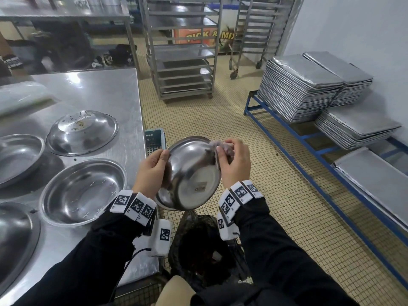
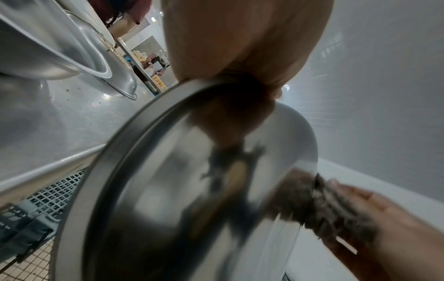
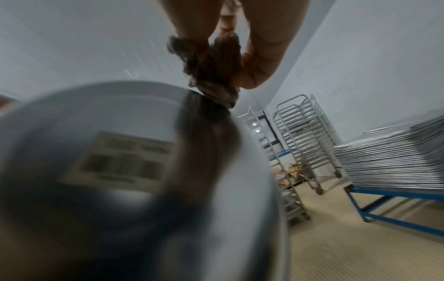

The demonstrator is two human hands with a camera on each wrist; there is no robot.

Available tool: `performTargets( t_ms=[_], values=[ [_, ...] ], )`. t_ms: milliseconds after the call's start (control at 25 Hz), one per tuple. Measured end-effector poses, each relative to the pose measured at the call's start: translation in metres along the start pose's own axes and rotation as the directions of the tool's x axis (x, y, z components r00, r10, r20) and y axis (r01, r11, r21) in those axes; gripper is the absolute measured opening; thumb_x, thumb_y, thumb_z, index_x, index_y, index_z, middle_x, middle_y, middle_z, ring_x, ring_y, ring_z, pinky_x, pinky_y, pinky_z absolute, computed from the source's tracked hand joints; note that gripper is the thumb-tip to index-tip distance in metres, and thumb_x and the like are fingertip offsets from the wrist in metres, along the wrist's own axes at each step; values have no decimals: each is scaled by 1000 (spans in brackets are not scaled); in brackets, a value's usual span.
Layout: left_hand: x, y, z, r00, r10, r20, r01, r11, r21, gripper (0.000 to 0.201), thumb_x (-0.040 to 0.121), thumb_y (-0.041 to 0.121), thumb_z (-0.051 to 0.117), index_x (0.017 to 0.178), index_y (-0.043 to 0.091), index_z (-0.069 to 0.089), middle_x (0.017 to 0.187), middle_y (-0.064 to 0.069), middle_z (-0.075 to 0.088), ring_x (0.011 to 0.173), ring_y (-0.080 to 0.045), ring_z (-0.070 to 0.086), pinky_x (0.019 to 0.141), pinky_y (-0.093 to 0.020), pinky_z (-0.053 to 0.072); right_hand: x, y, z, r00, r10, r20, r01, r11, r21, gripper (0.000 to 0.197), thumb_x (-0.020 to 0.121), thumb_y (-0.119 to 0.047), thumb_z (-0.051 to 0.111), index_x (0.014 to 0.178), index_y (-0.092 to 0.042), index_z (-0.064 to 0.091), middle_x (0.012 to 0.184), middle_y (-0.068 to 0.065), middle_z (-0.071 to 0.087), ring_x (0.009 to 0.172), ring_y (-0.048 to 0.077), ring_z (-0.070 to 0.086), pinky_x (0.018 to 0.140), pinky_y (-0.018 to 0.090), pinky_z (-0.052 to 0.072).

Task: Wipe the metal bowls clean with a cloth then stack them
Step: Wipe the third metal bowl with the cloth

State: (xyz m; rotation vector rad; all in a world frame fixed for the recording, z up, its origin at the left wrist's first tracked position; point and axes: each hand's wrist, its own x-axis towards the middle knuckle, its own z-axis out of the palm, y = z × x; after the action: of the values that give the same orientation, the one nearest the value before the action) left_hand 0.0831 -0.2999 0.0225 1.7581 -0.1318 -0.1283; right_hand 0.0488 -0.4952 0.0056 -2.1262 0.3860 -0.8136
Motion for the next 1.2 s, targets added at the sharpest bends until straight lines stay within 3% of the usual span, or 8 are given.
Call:
performTargets(
  t_ms=[160, 280, 440, 640, 760, 880, 1040, 1200],
  values=[
    [-1, -2, 5, 998, 55, 19, -56, 996, 63, 26, 101, 27, 45, 84, 17, 61, 69, -6, 59, 62, -17, 54, 60, -27, 47, -24, -29, 12, 967, -240, 85, 241, 971, 6, 31, 92, -35, 52, 113, -13, 62, 115, 4, 54, 99, 13, 50, 84, 19, 43],
    [-2, 0, 2, 996, 85, -3, -84, 995, 60, 26, 101, 24, 45, 82, 19, 63, 67, -1, 64, 60, -11, 57, 58, -22, 47, -32, -18, 20, 923, -355, 150, 367, 928, -59, 42, 95, -34, 40, 132, -20, 54, 136, -4, 51, 124, 21, 40, 107, 30, 30],
    [-4, 0, -2, 996, 91, -5, -91, 994, 55, 27, 101, 21, 44, 89, 6, 63, 74, -25, 59, 64, -21, 53, 61, -32, 45, -29, -10, 17, 977, -109, 182, 100, 993, 55, 44, 97, -43, 37, 131, -20, 52, 137, -5, 49, 124, 10, 45, 102, 23, 37],
    [-7, 3, -6, 993, 115, -10, -113, 988, 101, 29, 101, 18, 44, 75, 11, 54, 54, 1, 44, 37, 0, 40, 38, -11, 32, -37, -9, 4, 979, 174, 107, -187, 975, 124, 57, 84, -65, 31, 102, -16, 54, 81, -8, 60, 69, 9, 57, 56, 21, 43],
    [-7, 0, -5, 989, 143, 27, -145, 979, 145, 28, 101, 19, 45, 76, 10, 55, 53, 1, 45, 37, -2, 39, 38, -12, 31, -49, -24, 7, 990, 2, 143, -13, 997, 77, 56, 91, -60, 23, 122, -26, 55, 121, -7, 59, 111, 8, 53, 91, 27, 46],
    [-7, 0, 2, 979, 202, 40, -206, 961, 185, 28, 100, 21, 46, 75, 14, 57, 55, 1, 50, 42, -3, 41, 42, -13, 34, -53, -38, 18, 976, -22, 217, 31, 999, -40, 54, 92, -57, 23, 130, -33, 51, 153, -3, 28, 143, 16, 12, 114, 31, 13],
    [-6, 4, 5, 969, 249, 8, -247, 956, 161, 30, 100, 23, 47, 71, 22, 56, 49, 9, 47, 42, -5, 39, 42, -14, 32, -39, -34, 16, 986, 165, 15, -165, 975, 146, 23, 93, -41, 47, 108, -29, 59, 127, -8, 55, 120, 13, 49, 103, 39, 43],
    [-7, 2, 1, 970, 237, -45, -229, 964, 133, 32, 101, 24, 45, 73, 13, 57, 60, -6, 53, 51, -13, 44, 52, -21, 38, -31, -6, 2, 874, 480, 71, -460, 774, 436, 9, 92, -31, 55, 101, -34, 56, 106, -17, 62, 97, 2, 58, 93, 36, 49]
  ],
)
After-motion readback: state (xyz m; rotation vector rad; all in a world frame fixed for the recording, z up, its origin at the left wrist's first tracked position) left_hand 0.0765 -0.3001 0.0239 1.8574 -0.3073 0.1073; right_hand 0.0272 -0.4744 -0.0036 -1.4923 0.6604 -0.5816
